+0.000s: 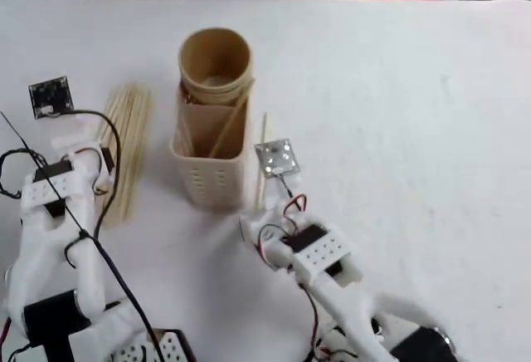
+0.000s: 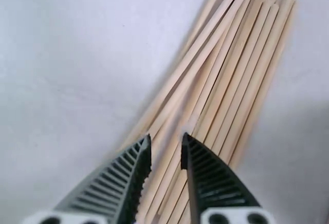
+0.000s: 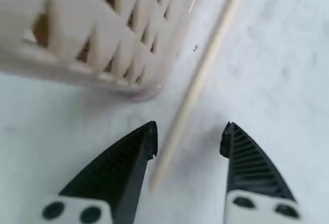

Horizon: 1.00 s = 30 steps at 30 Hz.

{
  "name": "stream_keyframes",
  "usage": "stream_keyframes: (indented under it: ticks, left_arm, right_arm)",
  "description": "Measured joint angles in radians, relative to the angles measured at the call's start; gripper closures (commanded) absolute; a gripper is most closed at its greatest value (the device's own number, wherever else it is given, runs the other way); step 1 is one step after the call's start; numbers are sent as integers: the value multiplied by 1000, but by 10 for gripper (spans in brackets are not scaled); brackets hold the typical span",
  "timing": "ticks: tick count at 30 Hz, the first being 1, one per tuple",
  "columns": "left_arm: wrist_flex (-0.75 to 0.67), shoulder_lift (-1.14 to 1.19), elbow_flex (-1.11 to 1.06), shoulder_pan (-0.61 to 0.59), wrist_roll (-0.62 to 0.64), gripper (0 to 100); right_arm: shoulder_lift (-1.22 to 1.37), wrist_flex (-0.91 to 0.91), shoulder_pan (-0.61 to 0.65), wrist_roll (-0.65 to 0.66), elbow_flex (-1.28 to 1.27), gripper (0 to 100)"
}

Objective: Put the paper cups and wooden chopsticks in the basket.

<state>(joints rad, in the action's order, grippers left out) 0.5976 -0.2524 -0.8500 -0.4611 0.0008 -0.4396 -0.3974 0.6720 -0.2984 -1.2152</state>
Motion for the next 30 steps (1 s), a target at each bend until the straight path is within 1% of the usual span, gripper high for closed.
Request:
stream_keyframes:
  ticks: [2, 7, 10, 12, 16, 19, 22, 28, 30]
  left_arm:
    - [0, 0, 0, 0, 0, 887]
    - [0, 0, 0, 0, 0, 887]
    - [0, 0, 0, 0, 0, 887]
    - [0, 0, 0, 0, 0, 887]
    - [0, 0, 0, 0, 0, 887]
    - [0, 0, 0, 0, 0, 887]
    - [0, 0, 0, 0, 0, 887]
    - [0, 0, 0, 0, 0, 887]
    - [0, 0, 0, 0, 0, 887]
  right_arm:
    - [68, 0, 2, 0, 38, 807]
    - [180, -69, -11, 5, 144, 930]
    - [210, -94, -20, 9, 178, 972]
    - [221, -97, -20, 9, 186, 978]
    - [232, -158, -18, 12, 216, 978]
    - [232, -210, -48, 14, 233, 978]
    - [232, -226, -135, 17, 241, 978]
    - [235, -227, -361, 15, 269, 977]
    - [235, -230, -413, 15, 278, 976]
